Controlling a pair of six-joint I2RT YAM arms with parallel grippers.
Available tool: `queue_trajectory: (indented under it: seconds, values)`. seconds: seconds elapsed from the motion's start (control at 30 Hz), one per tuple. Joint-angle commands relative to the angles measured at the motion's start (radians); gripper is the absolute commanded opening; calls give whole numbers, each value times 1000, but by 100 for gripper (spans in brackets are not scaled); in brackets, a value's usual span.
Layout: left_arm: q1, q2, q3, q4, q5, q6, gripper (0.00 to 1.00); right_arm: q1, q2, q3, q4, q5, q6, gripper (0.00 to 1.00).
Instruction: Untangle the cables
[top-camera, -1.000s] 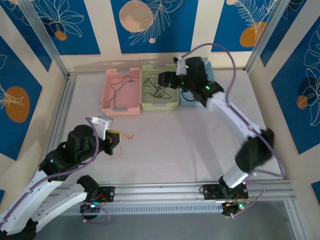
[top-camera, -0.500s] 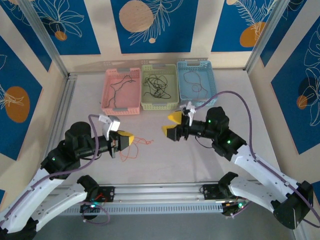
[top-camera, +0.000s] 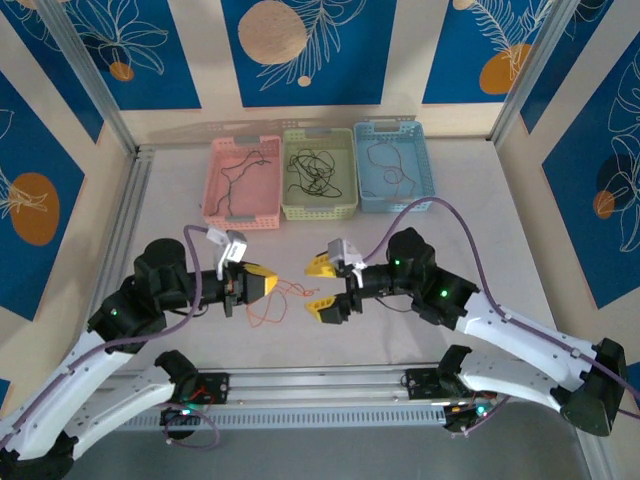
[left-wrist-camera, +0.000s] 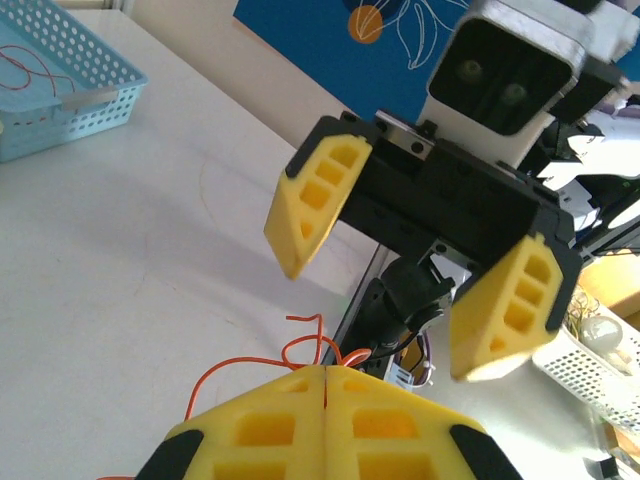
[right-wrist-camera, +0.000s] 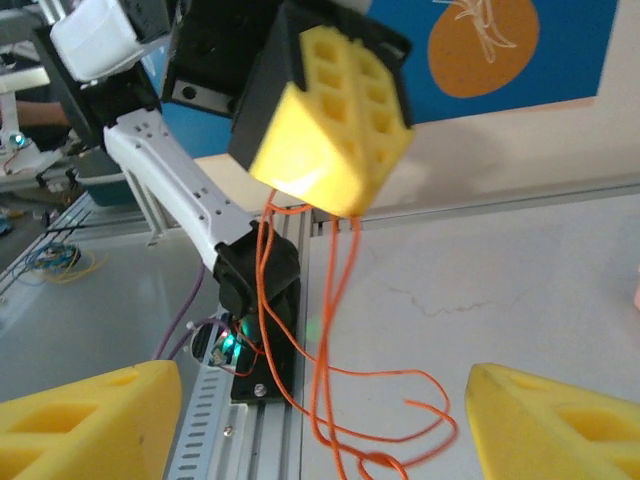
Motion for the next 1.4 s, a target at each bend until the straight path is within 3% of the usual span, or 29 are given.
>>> queue_trajectory:
  seconds: [0.0, 0.43, 0.53, 0.67, 0.77, 0.93, 1.07, 1.13, 1.2, 1.37]
  values:
    - [-4, 3, 13, 41, 33, -13, 0, 15, 31, 59, -19, 28, -71, 73]
    - [-4, 8, 6, 43, 33, -11, 0, 40, 110, 118, -36, 44, -70, 41]
    - [-3, 5, 2, 46, 32, -13, 0, 42, 118, 123, -37, 50, -66, 27]
    - [-4, 2, 2, 41, 20, -13, 0, 42, 118, 128, -45, 46, -72, 0]
    - [-4, -3, 5, 18, -22, -15, 0, 45, 91, 118, -58, 34, -101, 0]
    - [-4, -32, -1, -16, -199, -75, 0, 39, 2, 56, -87, 44, -159, 0]
    - [-3, -44, -39, 52, -191, -131, 0, 5, -31, 21, -44, 84, -108, 0]
    - [-5, -37, -41, 66, -185, -140, 10, -2, -31, 28, -42, 104, -93, 0]
    - [-3, -35, -37, 56, -199, -137, 37, -17, -32, 36, -38, 145, -77, 0]
    - [-3, -58, -32, 37, -235, -127, 35, -107, -38, 65, -19, 166, -13, 0]
